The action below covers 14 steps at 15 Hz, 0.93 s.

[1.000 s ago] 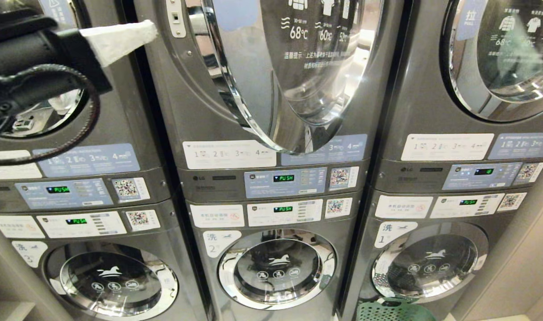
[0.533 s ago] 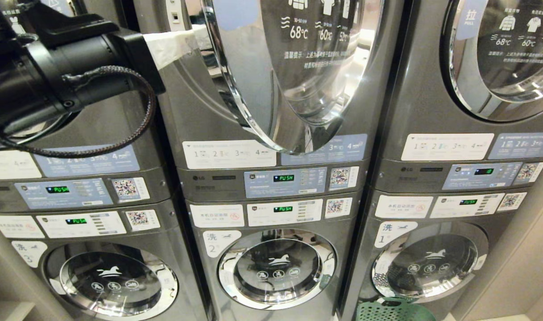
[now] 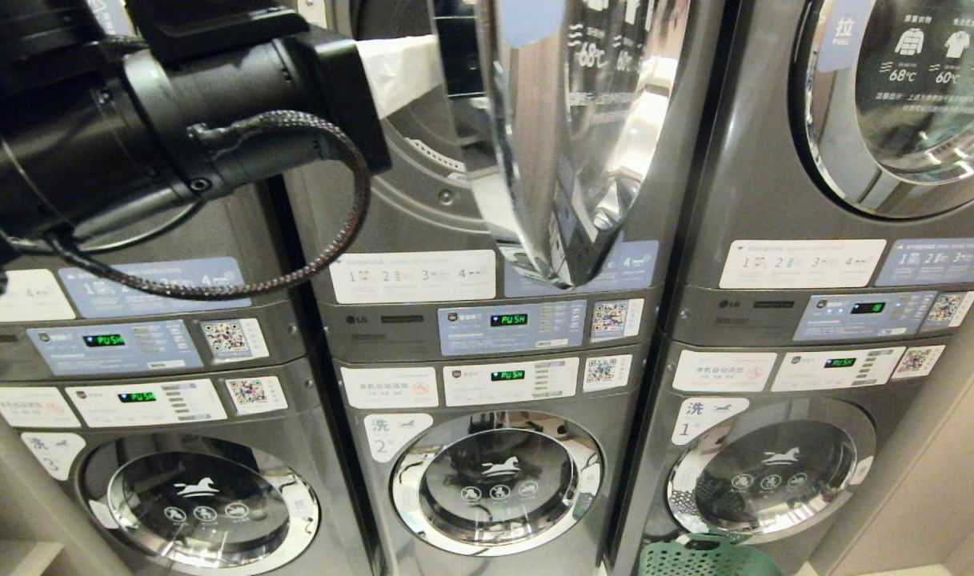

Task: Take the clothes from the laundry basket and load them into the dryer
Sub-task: Open the dryer

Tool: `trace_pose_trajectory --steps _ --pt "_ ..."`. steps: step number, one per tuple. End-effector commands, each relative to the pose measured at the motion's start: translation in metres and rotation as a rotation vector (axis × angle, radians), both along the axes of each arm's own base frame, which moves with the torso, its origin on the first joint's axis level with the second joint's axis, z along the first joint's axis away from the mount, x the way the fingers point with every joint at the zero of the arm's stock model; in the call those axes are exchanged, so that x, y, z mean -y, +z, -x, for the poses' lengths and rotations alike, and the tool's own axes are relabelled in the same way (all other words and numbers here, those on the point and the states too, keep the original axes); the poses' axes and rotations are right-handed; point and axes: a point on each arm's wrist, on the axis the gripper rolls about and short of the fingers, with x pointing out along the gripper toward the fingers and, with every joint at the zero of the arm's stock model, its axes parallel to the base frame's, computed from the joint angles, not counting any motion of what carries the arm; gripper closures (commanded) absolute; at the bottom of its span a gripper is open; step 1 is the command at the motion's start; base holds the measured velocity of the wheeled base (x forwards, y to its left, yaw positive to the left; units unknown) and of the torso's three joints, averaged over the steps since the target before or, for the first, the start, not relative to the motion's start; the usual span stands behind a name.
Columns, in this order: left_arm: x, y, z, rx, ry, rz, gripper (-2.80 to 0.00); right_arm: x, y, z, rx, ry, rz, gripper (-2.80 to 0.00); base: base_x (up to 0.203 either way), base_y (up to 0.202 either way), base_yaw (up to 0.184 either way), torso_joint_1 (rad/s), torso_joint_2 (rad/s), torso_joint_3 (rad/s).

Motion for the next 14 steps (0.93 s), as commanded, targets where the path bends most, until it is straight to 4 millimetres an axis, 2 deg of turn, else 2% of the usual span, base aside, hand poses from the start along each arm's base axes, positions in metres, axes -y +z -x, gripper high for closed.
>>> trace_pose_trajectory --steps 1,5,9,11,14 --pt "0.02 -0.003 0.01 0.003 -0.076 -0.01 0.0 0.0 0.0 0.0 0.001 0.0 -0.001 0.0 0.0 0.0 0.0 0.0 0.0 0.0" --pt "0.099 -0.015 0.019 0.039 -0.258 -0.053 0.0 0.0 0.0 0.0 0.0 -0.003 -0.005 0.0 0.0 0.0 0.0 0.0 0.0 0.0" --pt "0.171 -0.014 0.016 0.095 -0.34 -0.003 0.0 0.001 0.0 0.0 0.002 -0.026 -0.016 0.0 0.0 0.0 0.0 0.0 0.0 0.0" --pt "0.195 -0.019 0.013 0.096 -0.352 0.001 0.0 0.001 0.0 0.0 0.002 -0.026 -0.019 0.0 0.0 0.0 0.0 0.0 0.0 0.0" --pt "0.203 -0.027 0.01 0.078 -0.353 -0.019 0.0 0.001 0.0 0.0 0.002 -0.029 -0.025 0.0 0.0 0.0 0.0 0.0 0.0 0.0"
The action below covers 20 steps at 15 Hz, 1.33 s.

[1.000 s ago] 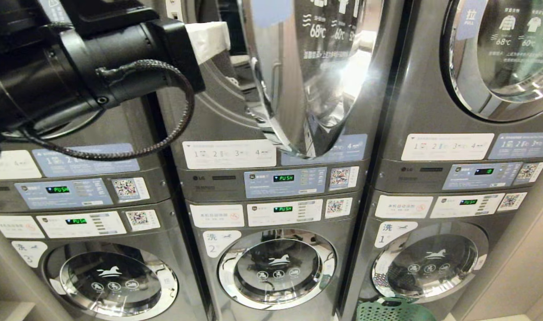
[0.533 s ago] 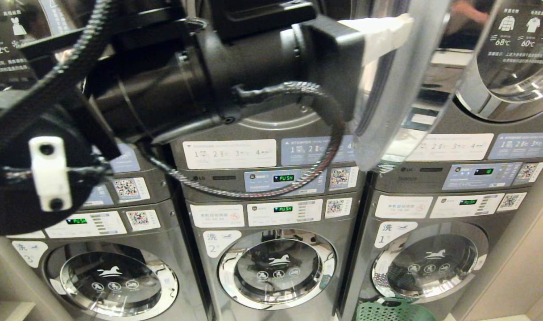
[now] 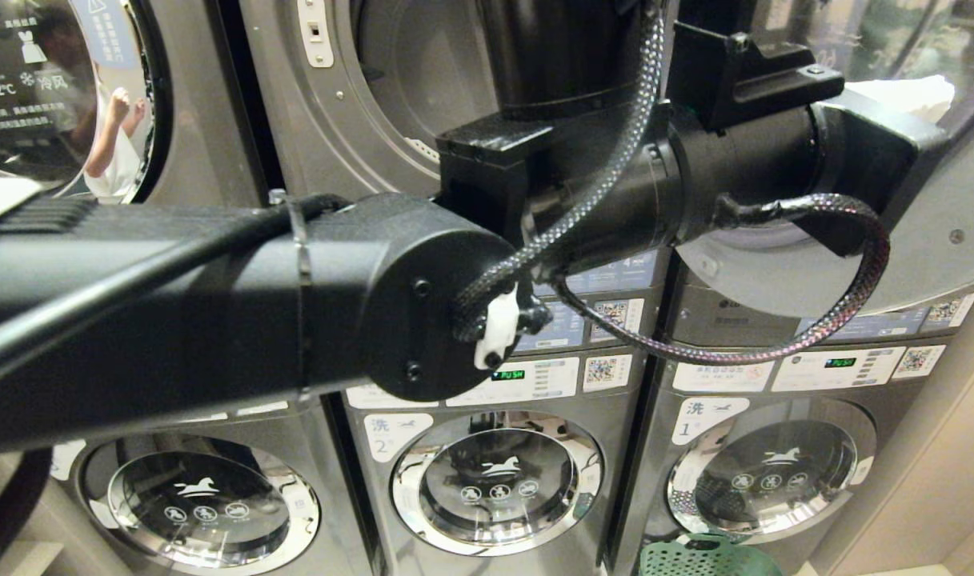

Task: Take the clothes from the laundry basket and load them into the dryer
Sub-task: Open the dryer

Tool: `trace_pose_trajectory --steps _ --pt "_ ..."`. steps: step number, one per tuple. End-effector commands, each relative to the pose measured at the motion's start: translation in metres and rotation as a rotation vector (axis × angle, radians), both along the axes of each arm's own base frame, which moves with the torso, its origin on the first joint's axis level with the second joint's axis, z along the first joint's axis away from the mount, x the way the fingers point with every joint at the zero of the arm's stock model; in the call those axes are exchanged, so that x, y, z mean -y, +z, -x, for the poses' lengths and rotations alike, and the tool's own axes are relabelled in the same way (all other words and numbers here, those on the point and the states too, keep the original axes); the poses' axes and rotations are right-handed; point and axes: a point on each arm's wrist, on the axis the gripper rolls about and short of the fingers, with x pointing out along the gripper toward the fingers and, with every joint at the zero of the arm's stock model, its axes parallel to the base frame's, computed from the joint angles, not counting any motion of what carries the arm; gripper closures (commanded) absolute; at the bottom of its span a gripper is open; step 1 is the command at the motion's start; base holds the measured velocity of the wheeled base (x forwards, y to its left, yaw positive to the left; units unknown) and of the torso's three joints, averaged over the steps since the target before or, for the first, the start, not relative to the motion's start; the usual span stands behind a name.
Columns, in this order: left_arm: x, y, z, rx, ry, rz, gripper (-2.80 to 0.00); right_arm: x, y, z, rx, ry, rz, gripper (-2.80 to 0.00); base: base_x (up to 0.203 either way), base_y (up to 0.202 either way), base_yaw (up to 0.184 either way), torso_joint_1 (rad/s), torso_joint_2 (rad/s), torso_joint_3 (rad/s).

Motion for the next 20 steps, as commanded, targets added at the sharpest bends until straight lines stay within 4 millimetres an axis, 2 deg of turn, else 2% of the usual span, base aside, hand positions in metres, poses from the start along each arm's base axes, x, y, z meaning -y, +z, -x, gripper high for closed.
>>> trace_pose_trajectory --steps 1,5,7,8,11,13,15,17,20 --pt "0.013 -0.015 -0.006 -0.012 -0.005 -0.025 0.0 0.0 0.0 0.0 0.001 0.001 0.0 0.0 0.0 0.0 0.0 0.0 0.0 0.0" --pt "0.03 -0.03 -0.008 -0.024 -0.008 -0.041 0.0 0.0 0.0 0.0 0.001 0.0 -0.002 0.0 0.0 0.0 0.0 0.0 0.0 0.0" --pt "0.023 -0.026 -0.015 -0.037 0.075 -0.027 0.0 0.0 0.0 0.0 0.001 0.0 -0.001 0.0 0.0 0.0 0.0 0.0 0.0 0.0" --pt "0.011 -0.021 -0.025 -0.039 0.126 -0.02 0.0 0.0 0.0 0.0 0.001 0.0 -0.001 0.0 0.0 0.0 0.0 0.0 0.0 0.0" --pt "-0.058 -0.006 -0.06 -0.05 0.296 -0.026 0.0 0.0 0.0 0.0 0.001 0.0 -0.001 0.0 0.0 0.0 0.0 0.0 0.0 0.0" --pt "-0.115 -0.006 -0.069 -0.081 0.408 -0.062 0.0 0.0 0.0 0.0 0.001 0.002 -0.003 0.0 0.0 0.0 0.0 0.0 0.0 0.0" --pt "-0.171 -0.009 -0.052 -0.113 0.482 -0.099 0.0 0.0 0.0 0.0 0.001 0.003 -0.003 0.0 0.0 0.0 0.0 0.0 0.0 0.0" --pt "-0.213 -0.021 -0.022 -0.169 0.511 -0.162 0.0 0.0 0.0 0.0 0.001 0.003 -0.003 0.0 0.0 0.0 0.0 0.0 0.0 0.0" --pt "-0.248 -0.061 0.017 -0.282 0.53 -0.278 0.0 0.0 0.0 0.0 0.001 0.003 -0.003 0.0 0.0 0.0 0.0 0.0 0.0 0.0"
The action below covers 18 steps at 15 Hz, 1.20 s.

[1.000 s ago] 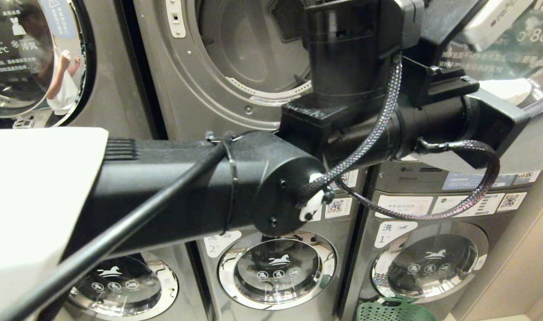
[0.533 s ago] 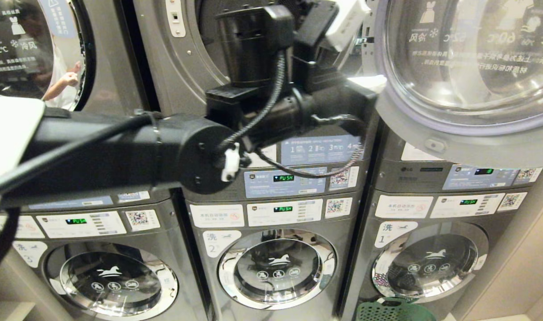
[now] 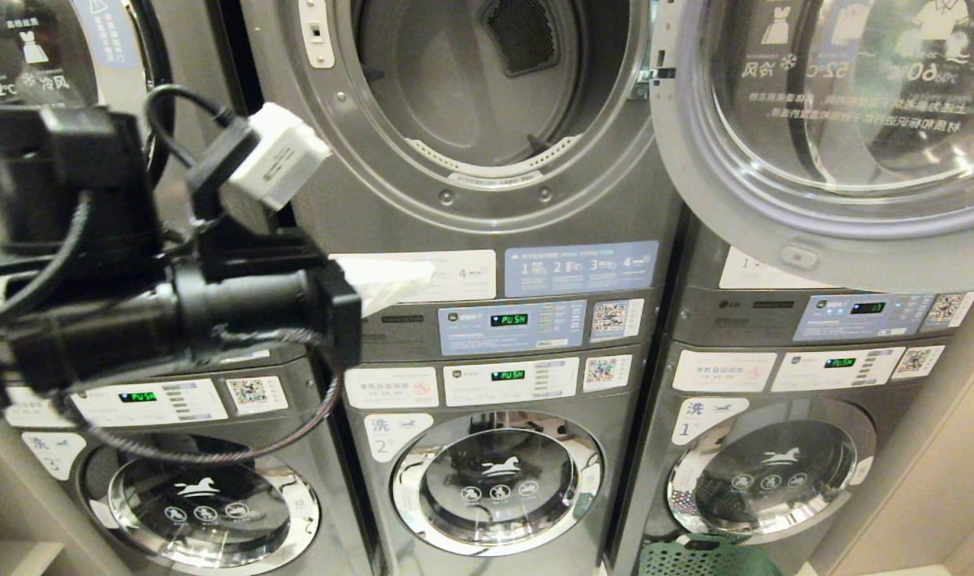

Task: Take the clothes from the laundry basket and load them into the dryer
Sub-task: Open the dryer

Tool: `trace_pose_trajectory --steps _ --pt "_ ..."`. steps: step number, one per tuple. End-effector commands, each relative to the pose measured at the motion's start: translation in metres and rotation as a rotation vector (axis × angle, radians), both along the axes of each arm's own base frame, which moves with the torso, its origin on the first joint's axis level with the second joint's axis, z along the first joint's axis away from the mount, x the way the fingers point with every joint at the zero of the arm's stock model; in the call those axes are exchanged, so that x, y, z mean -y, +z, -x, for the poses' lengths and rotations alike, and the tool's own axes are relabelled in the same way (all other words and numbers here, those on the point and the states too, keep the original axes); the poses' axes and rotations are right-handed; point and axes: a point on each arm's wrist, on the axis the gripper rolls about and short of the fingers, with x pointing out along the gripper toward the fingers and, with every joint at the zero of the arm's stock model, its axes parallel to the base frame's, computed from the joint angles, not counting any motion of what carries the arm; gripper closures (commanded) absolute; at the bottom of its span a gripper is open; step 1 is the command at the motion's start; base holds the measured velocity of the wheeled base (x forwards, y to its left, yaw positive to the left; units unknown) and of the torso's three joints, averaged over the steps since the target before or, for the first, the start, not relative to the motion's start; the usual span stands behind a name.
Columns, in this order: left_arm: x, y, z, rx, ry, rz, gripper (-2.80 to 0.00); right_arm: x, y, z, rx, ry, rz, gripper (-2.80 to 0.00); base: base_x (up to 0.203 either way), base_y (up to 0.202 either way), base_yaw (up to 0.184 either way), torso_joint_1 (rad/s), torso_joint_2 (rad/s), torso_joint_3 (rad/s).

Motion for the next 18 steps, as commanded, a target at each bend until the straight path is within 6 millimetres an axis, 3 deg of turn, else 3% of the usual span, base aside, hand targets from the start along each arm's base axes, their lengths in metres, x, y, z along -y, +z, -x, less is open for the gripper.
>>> trace_pose_trajectory --steps 1,3,6,8,13,15,18 --pt "-0.029 0.0 0.036 0.019 0.041 0.017 0.0 0.0 0.0 0.0 0.001 0.001 0.001 0.0 0.0 0.0 0.0 0.0 0.0 0.0" --pt "-0.049 -0.013 0.052 -0.06 0.141 0.054 0.0 0.0 0.0 0.0 0.001 0.001 0.001 0.0 0.0 0.0 0.0 0.0 0.0 0.0" --pt "-0.064 -0.032 0.061 -0.149 0.249 0.089 0.0 0.0 0.0 0.0 0.001 0.001 -0.002 0.0 0.0 0.0 0.0 0.0 0.0 0.0" --pt "-0.075 -0.05 0.079 -0.174 0.273 0.075 0.0 0.0 0.0 0.0 0.001 0.001 -0.002 0.0 0.0 0.0 0.0 0.0 0.0 0.0" --pt "-0.119 -0.114 0.15 -0.158 0.43 0.089 0.0 0.0 0.0 0.0 0.001 0.001 -0.002 0.0 0.0 0.0 0.0 0.0 0.0 0.0" --pt "-0.128 -0.141 0.179 -0.102 0.51 0.116 0.0 0.0 0.0 0.0 0.001 0.001 -0.002 0.0 0.0 0.0 0.0 0.0 0.0 0.0" --pt "-0.134 -0.167 0.212 0.004 0.712 0.13 0.0 0.0 0.0 0.0 0.001 0.001 -0.005 0.0 0.0 0.0 0.0 0.0 0.0 0.0"
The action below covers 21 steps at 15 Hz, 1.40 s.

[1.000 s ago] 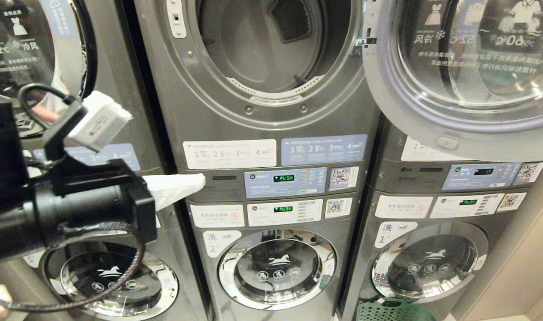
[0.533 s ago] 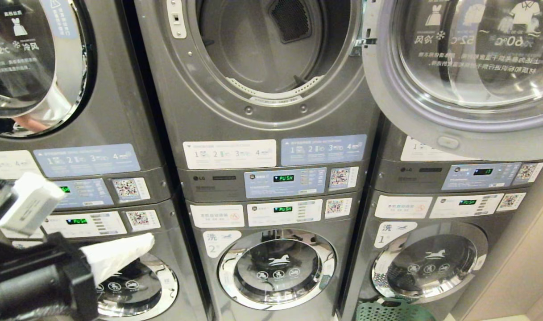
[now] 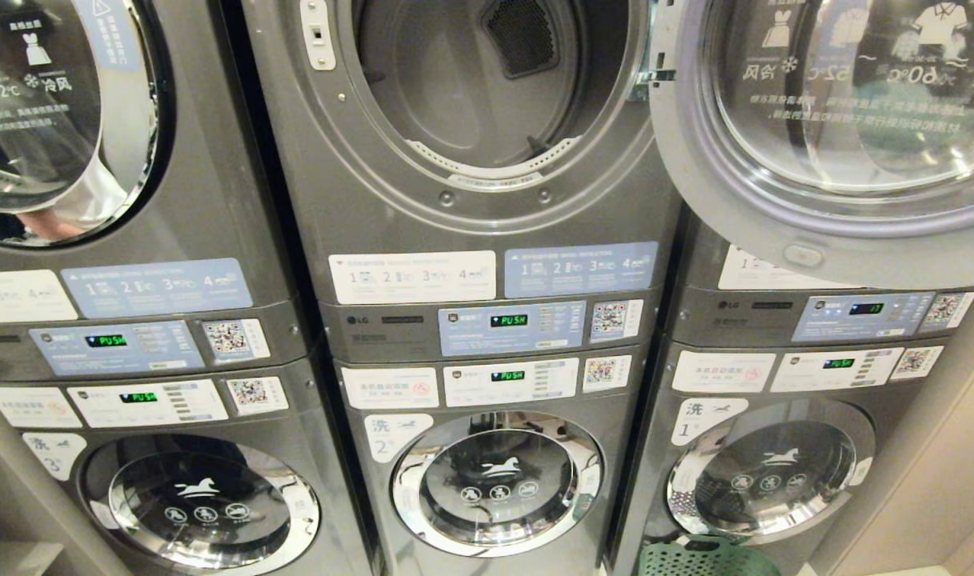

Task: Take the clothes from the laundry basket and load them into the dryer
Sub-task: Open the dryer

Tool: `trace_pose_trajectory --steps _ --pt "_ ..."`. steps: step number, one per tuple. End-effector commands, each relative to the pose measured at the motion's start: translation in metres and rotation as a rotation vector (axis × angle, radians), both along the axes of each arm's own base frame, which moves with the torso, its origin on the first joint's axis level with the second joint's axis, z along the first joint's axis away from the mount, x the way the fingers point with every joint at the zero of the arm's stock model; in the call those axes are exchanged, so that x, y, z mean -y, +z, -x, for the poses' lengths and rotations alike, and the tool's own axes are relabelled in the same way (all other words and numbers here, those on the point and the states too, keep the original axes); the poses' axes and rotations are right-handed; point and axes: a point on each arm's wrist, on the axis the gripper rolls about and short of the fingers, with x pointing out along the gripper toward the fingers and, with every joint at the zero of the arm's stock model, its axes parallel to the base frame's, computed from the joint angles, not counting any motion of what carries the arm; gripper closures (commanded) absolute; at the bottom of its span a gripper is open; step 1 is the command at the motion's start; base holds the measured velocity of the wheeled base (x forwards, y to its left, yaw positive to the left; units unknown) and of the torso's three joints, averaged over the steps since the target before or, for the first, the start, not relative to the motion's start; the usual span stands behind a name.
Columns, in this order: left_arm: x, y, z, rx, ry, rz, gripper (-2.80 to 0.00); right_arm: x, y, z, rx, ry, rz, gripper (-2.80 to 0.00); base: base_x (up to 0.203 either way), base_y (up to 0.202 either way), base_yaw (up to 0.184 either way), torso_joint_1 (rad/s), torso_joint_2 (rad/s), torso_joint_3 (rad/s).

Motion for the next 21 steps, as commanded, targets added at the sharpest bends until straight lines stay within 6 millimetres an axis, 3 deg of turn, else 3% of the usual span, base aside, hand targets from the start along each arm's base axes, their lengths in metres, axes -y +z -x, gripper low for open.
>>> trace_pose_trajectory --steps 1,5,14,15,18,21 --pt "-0.002 -0.014 0.023 0.136 0.106 -0.013 0.0 0.0 0.0 0.0 0.0 0.0 -0.003 0.0 0.0 0.0 0.0 0.0 0.0 0.0" --pt "-0.004 -0.03 0.036 0.213 0.199 -0.037 0.0 0.0 0.0 0.0 0.0 0.0 -0.005 0.0 0.0 0.0 0.0 0.0 0.0 0.0" --pt "-0.004 -0.031 0.036 0.208 0.203 -0.037 0.0 0.0 0.001 0.0 0.003 0.003 0.037 0.0 0.0 0.0 0.0 0.0 0.0 0.0" --pt "-0.004 -0.031 0.036 0.208 0.206 -0.035 0.0 0.0 0.009 0.003 0.033 0.007 0.078 0.0 0.0 0.0 0.0 0.0 0.0 0.0" --pt "-0.004 -0.03 0.036 0.213 0.201 -0.037 0.0 0.0 0.065 0.008 0.114 0.005 0.127 0.0 0.0 0.0 0.0 0.0 0.0 0.0" --pt "-0.004 -0.031 0.036 0.209 0.209 -0.016 0.0 0.0 0.133 -0.026 0.055 -0.007 0.133 0.0 0.0 0.0 0.0 0.0 0.0 0.0"
